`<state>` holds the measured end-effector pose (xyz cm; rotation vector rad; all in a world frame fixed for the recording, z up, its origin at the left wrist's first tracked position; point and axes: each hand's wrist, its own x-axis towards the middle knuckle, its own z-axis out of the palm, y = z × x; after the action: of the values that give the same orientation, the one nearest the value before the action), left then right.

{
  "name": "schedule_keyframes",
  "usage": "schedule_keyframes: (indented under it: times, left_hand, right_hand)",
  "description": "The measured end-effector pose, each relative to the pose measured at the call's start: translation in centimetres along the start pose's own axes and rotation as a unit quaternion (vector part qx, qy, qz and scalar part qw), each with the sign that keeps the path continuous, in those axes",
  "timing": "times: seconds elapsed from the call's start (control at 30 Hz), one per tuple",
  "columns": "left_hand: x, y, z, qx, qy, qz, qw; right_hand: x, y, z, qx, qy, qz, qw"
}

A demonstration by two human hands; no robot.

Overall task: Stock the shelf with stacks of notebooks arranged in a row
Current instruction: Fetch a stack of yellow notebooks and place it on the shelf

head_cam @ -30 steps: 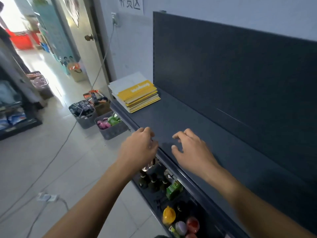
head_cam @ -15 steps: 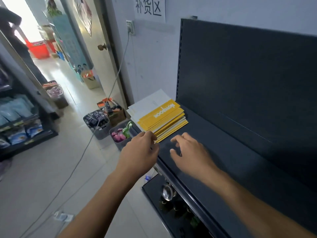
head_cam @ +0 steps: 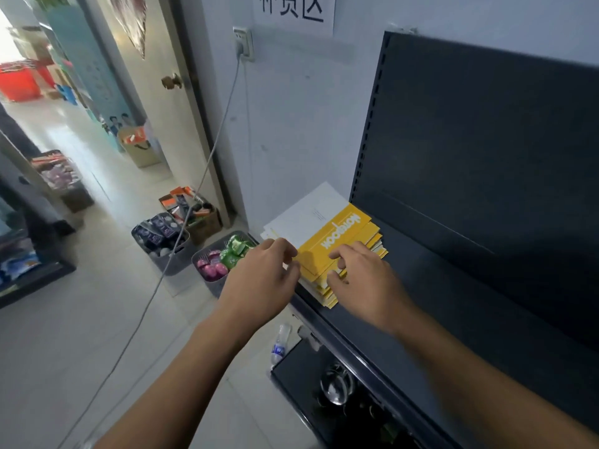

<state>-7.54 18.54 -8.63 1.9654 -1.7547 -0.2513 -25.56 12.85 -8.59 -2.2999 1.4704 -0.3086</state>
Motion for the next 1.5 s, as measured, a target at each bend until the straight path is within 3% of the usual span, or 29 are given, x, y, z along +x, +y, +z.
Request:
schedule_keyframes:
  times: [0.3,0.43,0.63,1.2,1.5]
  left_hand:
    - [5.3,-4.3,-0.6,-0.033,-0.049,0.138,0.989]
    - [8.0,-4.3,0.1,-0.05,-0.092,0.188,0.977]
    - [13.3,-3.4,1.2,-0.033,-0.097,0.235,0.967]
    - [21.7,-3.0,3.4,0.137,-0.191,0.16,0.959]
    - [22.0,-4.6,4.4,0.11,-0.283,0.199,0.932]
  right_hand:
    - [0.3,-3.1,2.1,-0.001,0.069,0.134,0.989]
    - [0.0,-2.9,2.7,0.003,0.086,0.183,0.979]
    - [2.2,-1.5,2.3,0.025,0.117,0.233,0.965]
    - [7.4,1.3,2.0,0.075,0.125,0.384,0.912]
    - [8.8,-1.3,5.6,0.019,0.138,0.437,0.889]
